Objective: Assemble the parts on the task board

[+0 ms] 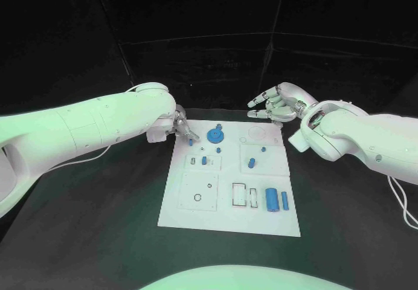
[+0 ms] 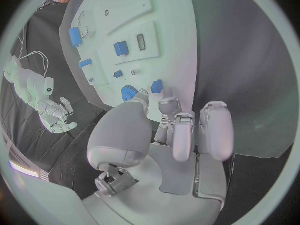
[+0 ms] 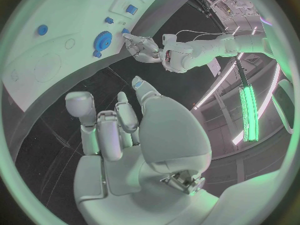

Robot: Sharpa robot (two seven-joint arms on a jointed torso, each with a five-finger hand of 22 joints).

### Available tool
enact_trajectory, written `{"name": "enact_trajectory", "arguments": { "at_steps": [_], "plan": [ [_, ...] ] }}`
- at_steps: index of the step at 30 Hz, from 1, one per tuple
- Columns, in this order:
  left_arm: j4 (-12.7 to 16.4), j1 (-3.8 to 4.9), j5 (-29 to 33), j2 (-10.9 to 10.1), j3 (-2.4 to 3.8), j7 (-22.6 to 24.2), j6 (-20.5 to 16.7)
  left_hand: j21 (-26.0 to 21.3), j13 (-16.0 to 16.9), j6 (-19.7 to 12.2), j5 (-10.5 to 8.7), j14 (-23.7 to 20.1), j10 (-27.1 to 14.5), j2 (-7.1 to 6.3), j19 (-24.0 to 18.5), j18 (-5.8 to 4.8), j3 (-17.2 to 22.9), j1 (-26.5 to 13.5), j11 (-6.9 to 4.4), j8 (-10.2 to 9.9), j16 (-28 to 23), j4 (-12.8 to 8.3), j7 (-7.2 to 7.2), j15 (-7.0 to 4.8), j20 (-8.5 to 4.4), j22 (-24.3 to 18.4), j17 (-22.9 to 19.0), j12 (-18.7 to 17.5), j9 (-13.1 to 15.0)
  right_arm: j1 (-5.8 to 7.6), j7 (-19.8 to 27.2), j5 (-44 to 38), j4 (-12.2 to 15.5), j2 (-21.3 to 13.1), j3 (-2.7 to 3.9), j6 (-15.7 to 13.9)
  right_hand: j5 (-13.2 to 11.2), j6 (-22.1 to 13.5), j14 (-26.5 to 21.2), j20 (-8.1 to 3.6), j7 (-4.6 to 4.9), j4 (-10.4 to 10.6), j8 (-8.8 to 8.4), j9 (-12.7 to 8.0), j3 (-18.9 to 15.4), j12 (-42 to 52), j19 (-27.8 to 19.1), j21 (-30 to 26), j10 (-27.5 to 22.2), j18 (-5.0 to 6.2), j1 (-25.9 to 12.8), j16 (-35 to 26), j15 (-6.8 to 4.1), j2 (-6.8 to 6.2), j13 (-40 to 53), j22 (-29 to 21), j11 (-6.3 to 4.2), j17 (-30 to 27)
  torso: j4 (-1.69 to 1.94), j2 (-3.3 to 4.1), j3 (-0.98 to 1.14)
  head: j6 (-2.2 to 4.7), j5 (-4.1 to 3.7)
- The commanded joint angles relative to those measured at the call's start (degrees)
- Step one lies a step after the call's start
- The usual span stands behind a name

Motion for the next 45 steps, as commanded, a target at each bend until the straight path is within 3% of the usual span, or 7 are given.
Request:
{"name": "enact_trajectory", "arguments": {
  "at_steps": [1,23,36,40,45],
  "plan": [
    [0.1,0.07,0.1,0.0,0.04,0.4,0.8,-0.1,0.1,0.6,-0.02,6.0,-0.1,0.17,0.6,0.18,-0.4,0.7,-0.13,0.2,0.2,0.1,0.11,0.33,0.40,-0.1,15.1,0.3,-0.1,0.10,0.5,-0.1,0.0,0.1,0.03,0.4,0.2,0.1,3.5,-0.11,-0.14,0.1,0.21,0.0,-0.3,-0.1,-0.2,-0.3,0.0,0.64,-0.1,-0.4,-0.29,0.21,0.0,0.0,-0.28,4.5,0.00,-0.01,0.00,-0.04,-0.01],
    [1.0,0.07,0.7,-0.2,0.04,1.2,0.0,-0.1,-0.1,1.4,0.00,6.0,0.1,3.54,0.6,0.17,0.9,5.7,-0.42,0.7,0.2,-2.1,-0.17,0.07,0.15,0.1,15.1,0.4,-1.1,0.10,0.5,-0.1,-0.1,0.2,0.03,0.5,0.2,0.2,3.5,-0.12,-0.16,0.2,0.27,0.0,-0.3,0.0,-0.2,-0.3,0.1,0.64,-0.1,-0.4,-0.30,0.30,0.0,-0.1,-0.29,4.5,-0.02,0.00,0.02,-0.58,0.16],
    [1.4,0.07,1.0,-0.4,0.04,0.9,1.0,-0.1,0.0,2.4,-0.02,6.0,0.4,4.24,0.6,0.16,1.8,7.5,-0.82,1.7,0.2,-3.5,-0.67,-0.21,-0.05,0.3,15.1,0.6,-1.0,0.10,0.4,-0.1,-0.2,0.3,0.03,0.6,0.2,0.2,3.5,-0.12,-0.16,0.2,0.27,0.0,-0.3,0.0,-0.2,-0.3,0.1,0.64,-0.1,-0.4,-0.30,0.30,0.0,-0.1,-0.29,4.5,-0.03,-0.02,0.00,-0.86,0.11],
    [1.3,0.07,1.1,-0.4,0.04,1.0,0.8,-0.1,-0.1,2.1,-0.03,6.0,0.4,5.46,0.6,0.18,3.3,9.7,-1.14,1.8,0.2,-5.0,-1.00,-0.48,-0.25,0.2,15.1,0.5,-1.0,0.10,0.4,-0.1,-0.2,0.3,0.03,0.6,0.2,0.2,3.5,-0.12,-0.16,0.2,0.27,0.0,-0.3,0.0,-0.2,-0.3,0.1,0.64,-0.1,-0.4,-0.30,0.30,0.0,-0.1,-0.29,4.5,-0.05,-0.01,0.01,-0.89,0.13],
    [1.4,0.07,1.1,-0.4,0.04,1.3,-0.1,-0.3,-0.5,1.2,-0.01,6.0,0.1,7.22,0.5,0.21,7.8,14.7,-1.59,1.7,0.2,-8.7,-1.41,-0.91,-0.67,0.1,15.1,0.0,-1.1,0.10,0.5,-0.1,-0.2,0.3,0.03,0.6,0.2,0.2,3.5,-0.12,-0.16,0.2,0.27,0.0,-0.3,0.0,-0.2,-0.3,0.1,0.64,-0.1,-0.4,-0.30,0.30,0.0,-0.1,-0.29,4.5,-0.04,-0.02,0.01,-0.85,0.08]
  ]
}}
